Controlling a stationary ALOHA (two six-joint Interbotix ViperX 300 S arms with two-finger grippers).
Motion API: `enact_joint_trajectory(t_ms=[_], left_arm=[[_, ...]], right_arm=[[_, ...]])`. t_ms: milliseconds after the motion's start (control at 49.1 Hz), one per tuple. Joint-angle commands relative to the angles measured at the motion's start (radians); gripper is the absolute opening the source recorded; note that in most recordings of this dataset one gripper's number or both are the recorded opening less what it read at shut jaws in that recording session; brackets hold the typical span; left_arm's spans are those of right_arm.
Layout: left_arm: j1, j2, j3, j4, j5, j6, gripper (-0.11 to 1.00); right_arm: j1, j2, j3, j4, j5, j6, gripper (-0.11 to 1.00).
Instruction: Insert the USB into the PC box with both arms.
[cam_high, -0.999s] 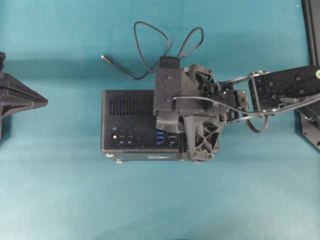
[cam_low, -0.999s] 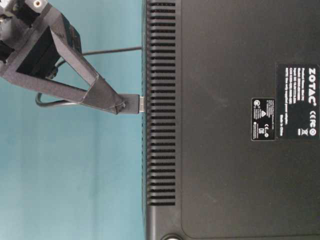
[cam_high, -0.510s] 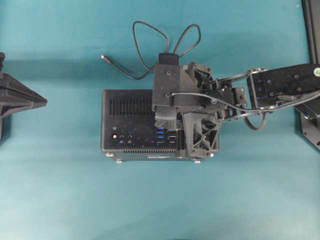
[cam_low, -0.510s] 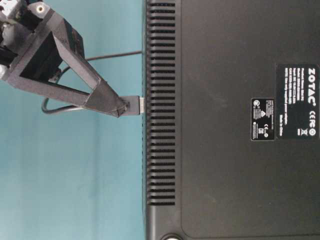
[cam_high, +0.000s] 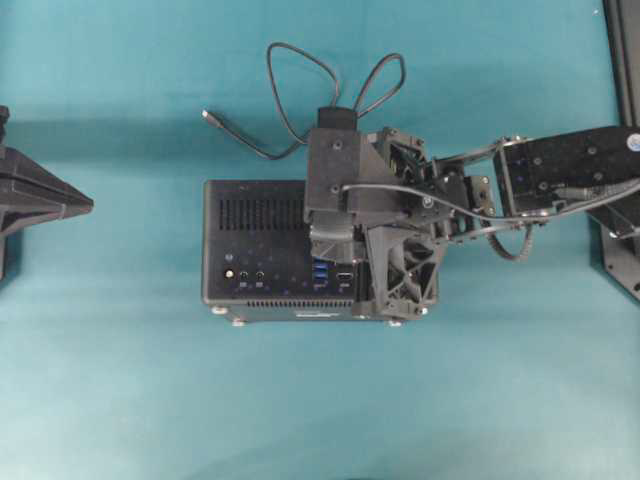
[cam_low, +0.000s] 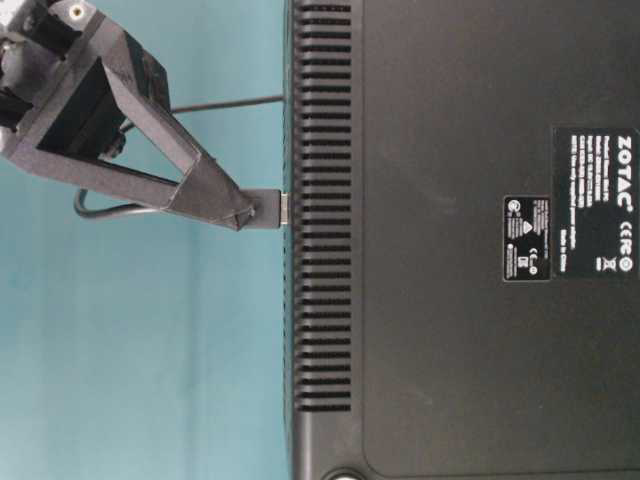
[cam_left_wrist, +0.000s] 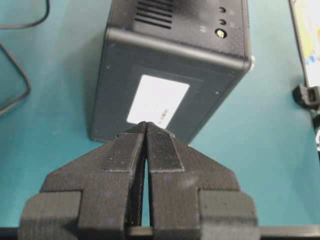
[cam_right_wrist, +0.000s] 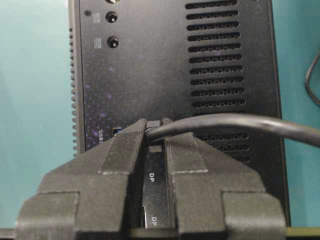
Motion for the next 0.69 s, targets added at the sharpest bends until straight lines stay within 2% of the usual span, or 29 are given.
enact_joint_trajectory(t_ms=[0, 122, 408, 673], left_arm=[[0.0, 0.003, -0.012, 0.002, -0.005, -0.002, 0.0], [0.0, -0.003, -0.012, 0.002, -0.006, -0.002, 0.0], [-0.002, -0.015, -0.009, 0.002, -0.006, -0.002, 0.0], [0.0, -0.015, -0.008, 0.002, -0.006, -0.002, 0.0]], right_arm=[[0.003, -0.005, -0.005, 0.009, 0.002, -0.011, 0.13], [-0.005, -0.006, -0.005, 0.009, 0.005, -0.011, 0.21], [-0.005, -0.023, -0.011, 0.009, 0.009, 0.0, 0.5], [-0.017, -0.086, -0.017, -0.025, 0.0, 0.0, 0.52]])
